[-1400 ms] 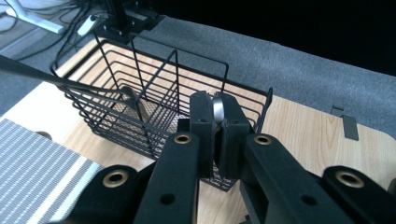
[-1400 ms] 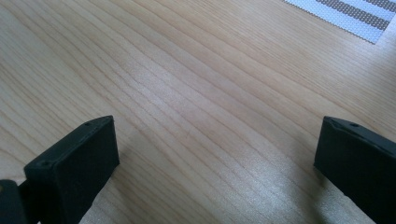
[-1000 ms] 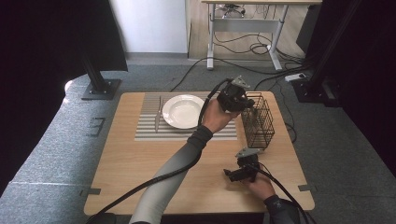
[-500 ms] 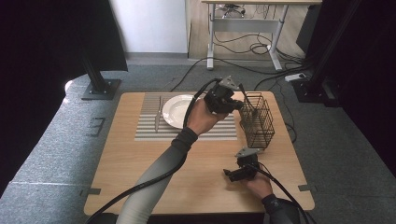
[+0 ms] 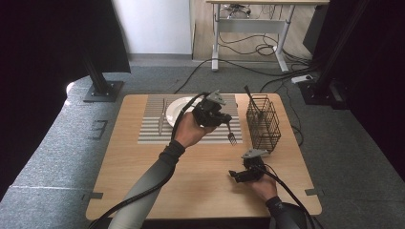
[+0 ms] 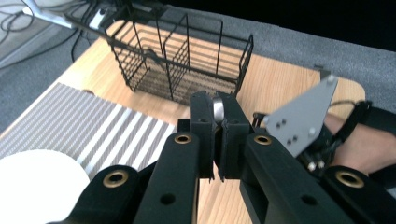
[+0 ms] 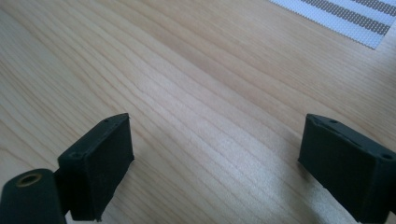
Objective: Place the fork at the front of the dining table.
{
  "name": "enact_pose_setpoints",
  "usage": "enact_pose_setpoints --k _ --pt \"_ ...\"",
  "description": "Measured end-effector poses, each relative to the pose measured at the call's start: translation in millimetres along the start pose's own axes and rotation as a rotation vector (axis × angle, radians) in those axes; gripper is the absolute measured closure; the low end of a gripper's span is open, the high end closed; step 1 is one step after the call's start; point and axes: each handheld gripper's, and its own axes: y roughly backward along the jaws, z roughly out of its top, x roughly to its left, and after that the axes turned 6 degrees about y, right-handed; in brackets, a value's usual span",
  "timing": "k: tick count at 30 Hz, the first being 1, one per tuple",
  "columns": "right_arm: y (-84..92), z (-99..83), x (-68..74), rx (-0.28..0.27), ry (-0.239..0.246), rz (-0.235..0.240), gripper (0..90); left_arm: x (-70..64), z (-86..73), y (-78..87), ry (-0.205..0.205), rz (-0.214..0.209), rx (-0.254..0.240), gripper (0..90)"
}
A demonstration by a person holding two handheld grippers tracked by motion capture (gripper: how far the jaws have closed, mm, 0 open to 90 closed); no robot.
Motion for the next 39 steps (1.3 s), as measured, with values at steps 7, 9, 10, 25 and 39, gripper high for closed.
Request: enact_pose_setpoints --k 7,9,10,25,39 --pt "8.3 19.1 -3.7 -0.055 0.01 0.009 12.8 3.0 -18.6 -6.1 0.004 -0.009 0.032 86.6" --pt "10.2 26.8 -3.7 -0.078 0.029 0.002 14.0 2.8 -21.3 -7.8 0.003 -0.011 0.038 86.6" --pt "11.0 30.7 -3.4 -0.088 0.047 0.004 16.0 2.9 -22.4 -8.4 0.0 -0.012 0.042 86.7" --pt "17.4 94.4 4.1 -0.172 0.163 -0.024 61.8 2.3 -28.1 -16.0 0.001 -0.006 0.087 86.7" --pt "18.0 105.0 9.7 -0.197 0.16 -0.031 83.8 2.2 -31.9 -20.6 -0.035 0.021 -0.016 73.8"
